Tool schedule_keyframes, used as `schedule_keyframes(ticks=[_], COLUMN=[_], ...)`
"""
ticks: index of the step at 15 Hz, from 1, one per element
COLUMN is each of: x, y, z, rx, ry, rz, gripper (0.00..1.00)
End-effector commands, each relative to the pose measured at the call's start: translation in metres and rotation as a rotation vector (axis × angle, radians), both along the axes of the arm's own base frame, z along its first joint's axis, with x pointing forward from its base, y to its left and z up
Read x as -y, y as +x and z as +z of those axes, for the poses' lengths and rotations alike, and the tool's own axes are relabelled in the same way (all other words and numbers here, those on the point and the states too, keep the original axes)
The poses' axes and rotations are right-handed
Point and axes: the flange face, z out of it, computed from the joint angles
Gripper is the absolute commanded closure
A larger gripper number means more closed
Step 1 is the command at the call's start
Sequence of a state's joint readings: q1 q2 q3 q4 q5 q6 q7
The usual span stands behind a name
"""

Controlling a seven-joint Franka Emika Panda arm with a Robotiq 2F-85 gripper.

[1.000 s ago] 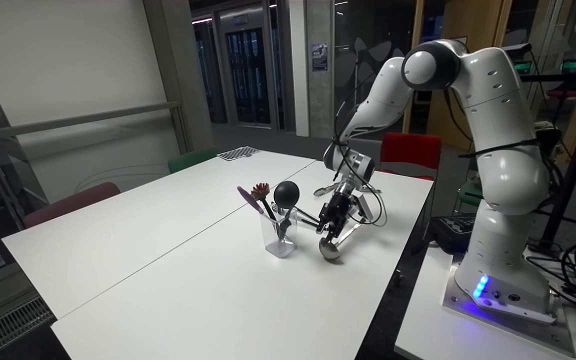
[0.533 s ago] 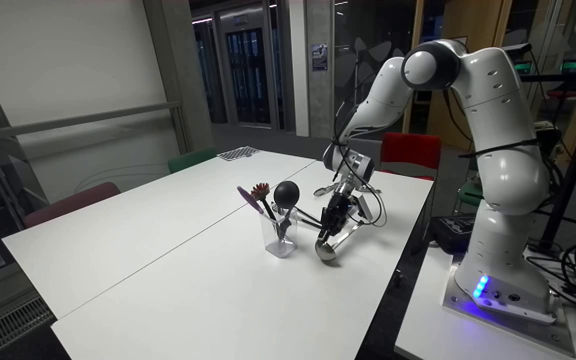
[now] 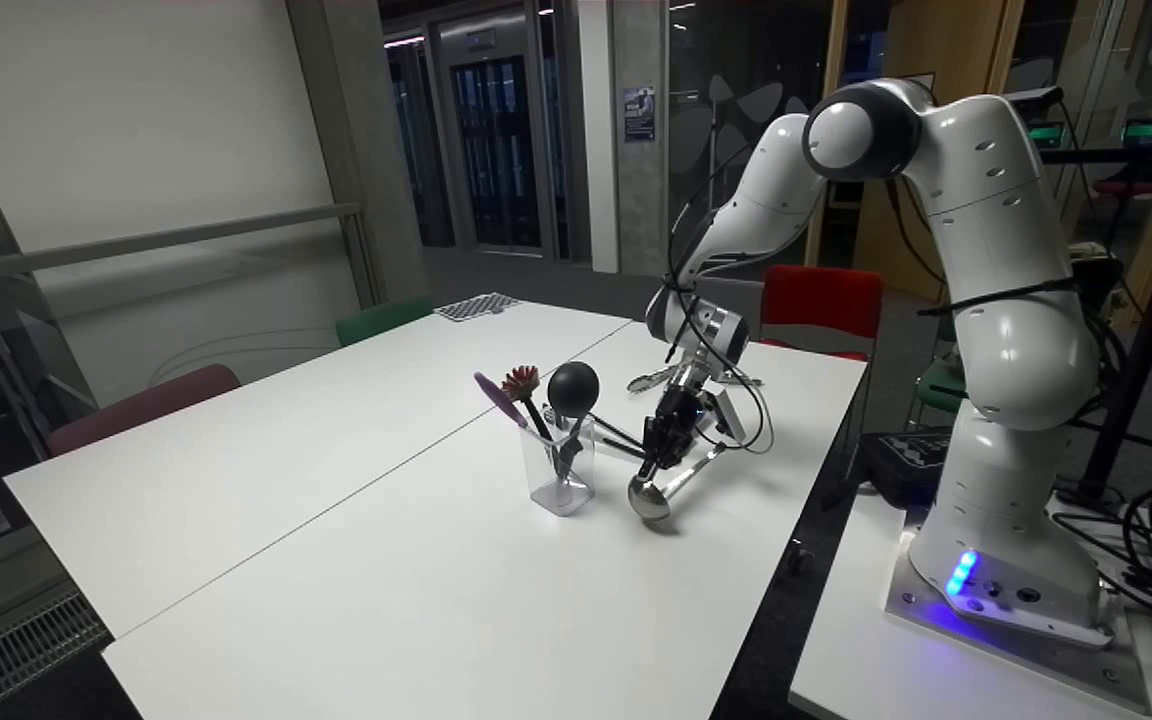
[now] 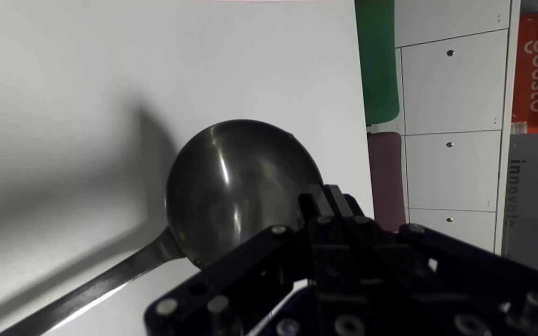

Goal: Put the serving spoon in the cup

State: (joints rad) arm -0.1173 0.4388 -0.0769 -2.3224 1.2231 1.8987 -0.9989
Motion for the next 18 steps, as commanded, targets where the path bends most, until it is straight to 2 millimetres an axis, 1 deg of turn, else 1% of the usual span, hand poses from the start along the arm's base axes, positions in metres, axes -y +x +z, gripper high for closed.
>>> schedule_keyframes(ticks=[1, 4, 7, 11, 14, 18], x=[-0.004, -0.01, -0.016, -0.023, -0.028, -0.036], y=[-0.012, -0.026, -0.045, -0.068, -0.084, -0.109], z=[0.019, 0.035, 0.055, 0.085, 0.111, 0.14], rx=[0.039, 0.101, 0.164, 0.22, 0.263, 0.327], ry=[0.016, -0.009, -0.027, -0.083, -0.147, -0.242], rz=[0.04, 0.09, 0.123, 0.101, 0.073, 0.034], gripper=[1.0, 1.0, 1.0, 1.0, 1.0, 1.0])
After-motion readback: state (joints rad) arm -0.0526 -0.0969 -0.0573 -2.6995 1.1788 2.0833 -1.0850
